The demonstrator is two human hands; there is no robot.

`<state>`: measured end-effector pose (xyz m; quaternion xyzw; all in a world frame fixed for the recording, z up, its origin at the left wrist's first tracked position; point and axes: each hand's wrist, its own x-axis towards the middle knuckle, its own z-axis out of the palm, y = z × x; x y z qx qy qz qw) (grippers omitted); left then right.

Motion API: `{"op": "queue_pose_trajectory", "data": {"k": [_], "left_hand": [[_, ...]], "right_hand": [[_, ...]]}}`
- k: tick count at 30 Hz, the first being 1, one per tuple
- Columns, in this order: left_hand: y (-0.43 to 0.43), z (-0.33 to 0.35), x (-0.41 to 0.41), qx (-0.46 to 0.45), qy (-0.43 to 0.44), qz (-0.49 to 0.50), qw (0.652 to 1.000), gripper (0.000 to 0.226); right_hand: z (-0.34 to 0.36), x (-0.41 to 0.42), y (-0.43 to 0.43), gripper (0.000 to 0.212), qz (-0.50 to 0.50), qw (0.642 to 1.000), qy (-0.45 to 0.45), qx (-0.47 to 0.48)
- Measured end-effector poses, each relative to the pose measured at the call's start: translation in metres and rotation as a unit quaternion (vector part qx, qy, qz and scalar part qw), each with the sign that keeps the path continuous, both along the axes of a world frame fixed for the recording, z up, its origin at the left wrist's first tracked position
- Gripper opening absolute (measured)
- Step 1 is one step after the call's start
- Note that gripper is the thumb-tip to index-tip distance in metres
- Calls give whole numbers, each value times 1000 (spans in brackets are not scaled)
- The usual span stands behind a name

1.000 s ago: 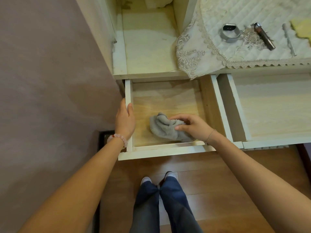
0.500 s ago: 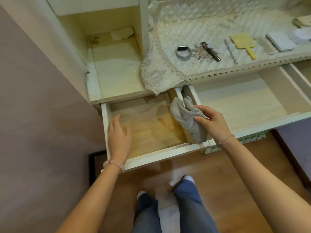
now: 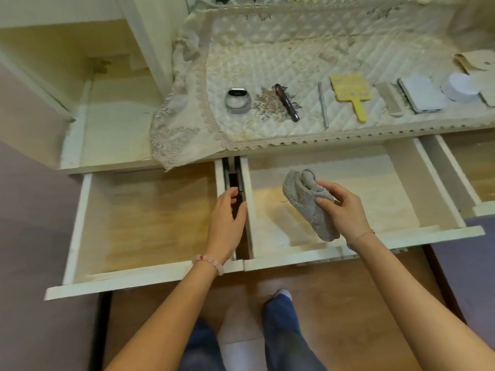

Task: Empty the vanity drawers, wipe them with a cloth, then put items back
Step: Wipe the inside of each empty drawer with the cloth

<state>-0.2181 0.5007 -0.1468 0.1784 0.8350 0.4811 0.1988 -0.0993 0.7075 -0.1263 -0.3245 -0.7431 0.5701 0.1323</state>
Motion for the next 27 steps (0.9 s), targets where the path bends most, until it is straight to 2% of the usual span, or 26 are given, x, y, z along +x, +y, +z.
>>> {"op": "queue_pose_trajectory", "data": {"k": [5,10,14,17,19,21,24,27], "left_hand": [[44,-15,0,-12,-75,75,994,55],[60,-32,-7,-17,-140,125,982,60],[72,-44,-15,4,-182,157,971,55],[75,-52,-15,8,-180,164,970,53],[73,-55,-14,7,-173,155,973,54],[72,-59,-15,7,-168,152,974,54],[73,-62,-16,4,-164,153,974,54],[72,-64,-14,7,-163,154,974,53]], "right_hand": [[-20,-1,47,34,36,999,-7,10],[-44,-15,69,34,17,999,-19,31],[-69,-26,67,39,58,988,-78,121],[-90,-28,62,41,138,946,-166,242],[-101,-28,56,44,163,926,-179,291],[-109,-31,52,50,190,924,-189,273],[-116,-39,49,55,208,939,-195,194],[-115,-49,48,56,210,944,-155,200]]}}
